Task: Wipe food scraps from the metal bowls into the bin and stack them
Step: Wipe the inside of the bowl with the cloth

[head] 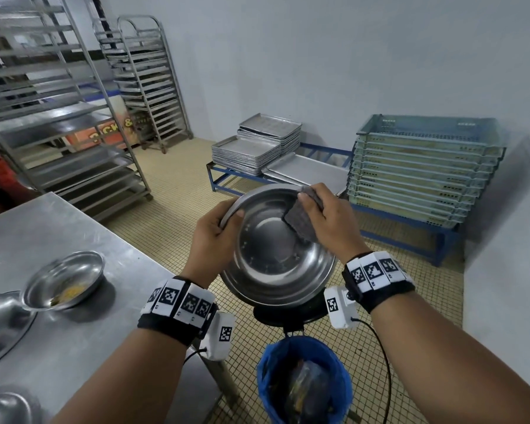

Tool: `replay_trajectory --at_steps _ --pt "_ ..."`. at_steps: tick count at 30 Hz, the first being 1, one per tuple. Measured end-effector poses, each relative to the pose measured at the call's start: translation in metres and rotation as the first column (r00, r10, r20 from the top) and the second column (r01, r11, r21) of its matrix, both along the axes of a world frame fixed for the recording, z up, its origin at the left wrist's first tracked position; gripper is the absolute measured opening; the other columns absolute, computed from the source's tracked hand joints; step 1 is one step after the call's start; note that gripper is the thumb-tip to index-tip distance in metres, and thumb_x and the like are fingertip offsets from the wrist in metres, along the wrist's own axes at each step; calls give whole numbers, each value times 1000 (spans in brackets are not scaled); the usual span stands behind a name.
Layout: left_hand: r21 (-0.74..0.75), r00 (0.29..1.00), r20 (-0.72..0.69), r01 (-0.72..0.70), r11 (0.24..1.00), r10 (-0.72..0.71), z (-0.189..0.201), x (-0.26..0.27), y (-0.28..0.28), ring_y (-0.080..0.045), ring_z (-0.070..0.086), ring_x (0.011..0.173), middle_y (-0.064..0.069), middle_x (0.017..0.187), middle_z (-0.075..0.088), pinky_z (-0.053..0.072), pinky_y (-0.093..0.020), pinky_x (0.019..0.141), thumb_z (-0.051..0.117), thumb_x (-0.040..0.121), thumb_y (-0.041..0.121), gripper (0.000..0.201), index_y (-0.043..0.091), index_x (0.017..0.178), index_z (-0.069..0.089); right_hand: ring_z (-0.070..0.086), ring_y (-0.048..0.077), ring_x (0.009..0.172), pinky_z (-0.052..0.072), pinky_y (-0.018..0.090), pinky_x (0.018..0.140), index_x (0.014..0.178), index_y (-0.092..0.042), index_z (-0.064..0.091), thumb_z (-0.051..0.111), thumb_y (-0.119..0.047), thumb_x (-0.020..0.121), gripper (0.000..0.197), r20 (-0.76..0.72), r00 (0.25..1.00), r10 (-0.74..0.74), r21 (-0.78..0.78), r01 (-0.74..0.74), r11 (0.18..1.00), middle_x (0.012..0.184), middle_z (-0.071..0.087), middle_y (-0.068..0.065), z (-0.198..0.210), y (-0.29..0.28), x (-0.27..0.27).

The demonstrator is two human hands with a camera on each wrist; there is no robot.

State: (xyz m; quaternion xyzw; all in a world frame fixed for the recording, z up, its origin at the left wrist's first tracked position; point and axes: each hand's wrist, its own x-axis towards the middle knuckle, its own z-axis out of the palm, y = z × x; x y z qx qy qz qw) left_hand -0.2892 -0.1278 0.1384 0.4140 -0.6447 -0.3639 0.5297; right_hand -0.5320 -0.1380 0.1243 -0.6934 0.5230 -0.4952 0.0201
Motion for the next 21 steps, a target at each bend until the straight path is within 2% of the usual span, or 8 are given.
replay_trajectory --at_steps 3,6,8,10,13,15,18,21 --pt "-12 999 18 30 999 -30 4 -1 2 -15 76 87 2 97 80 58 -24 73 62 106 18 21 21 123 74 62 8 62 48 22 50 107 -21 60 45 -48 105 31 -105 994 7 -41 -11 999 74 63 -11 13 -4 3" --pt "1 999 -48 -20 1000 20 6 4 1 -15 75 83 1 94 79 58 -24 71 61 106 17 20 26 118 75 59 2 60 43 17 51 106 -24 58 46 -44 106 24 -12 999 33 -13 -33 999 72 61 -12 10 -6 1" --pt "-6 998 -54 -43 999 43 5 7 1 -14 75 84 2 94 79 57 -24 72 61 106 17 20 25 119 75 60 4 59 41 15 48 106 -24 56 45 -44 106 23 20 999 29 18 -30 999 71 61 -9 3 -4 0" --pt "-10 999 -3 -44 999 44 3 8 2 -14 75 85 3 95 79 58 -27 74 62 106 19 20 23 121 74 59 5 57 41 19 46 104 -25 55 42 -46 106 25 5 1000 19 30 -19 999 69 61 -8 -1 -4 2" --pt "-10 999 47 -3 1000 3 0 8 2 -18 76 88 2 98 79 61 -35 78 63 106 21 22 23 124 73 59 2 57 46 23 48 108 -23 59 40 -48 107 32 -111 994 21 -11 -22 1000 69 61 -11 8 -6 7" --pt "-11 999 25 19 1000 -19 0 9 3 -18 76 88 1 99 79 60 -32 77 62 106 19 23 20 126 73 62 7 62 49 26 51 112 -21 60 41 -48 107 33 -160 986 44 -12 -47 999 74 64 -9 13 -7 8" --pt "27 995 -94 -36 999 39 -1 10 6 -12 75 81 3 92 79 57 -22 70 61 106 15 22 15 124 73 64 8 63 49 23 53 114 -21 59 48 -46 105 28 -73 996 55 22 -54 998 75 66 -8 9 -7 2" --pt "59 990 -127 -57 997 64 -6 10 7 -14 74 80 0 94 78 57 -22 68 59 107 14 23 15 126 71 62 10 58 46 22 50 112 -20 56 51 -41 104 23 -34 999 41 48 -39 998 71 63 -6 0 -7 0"
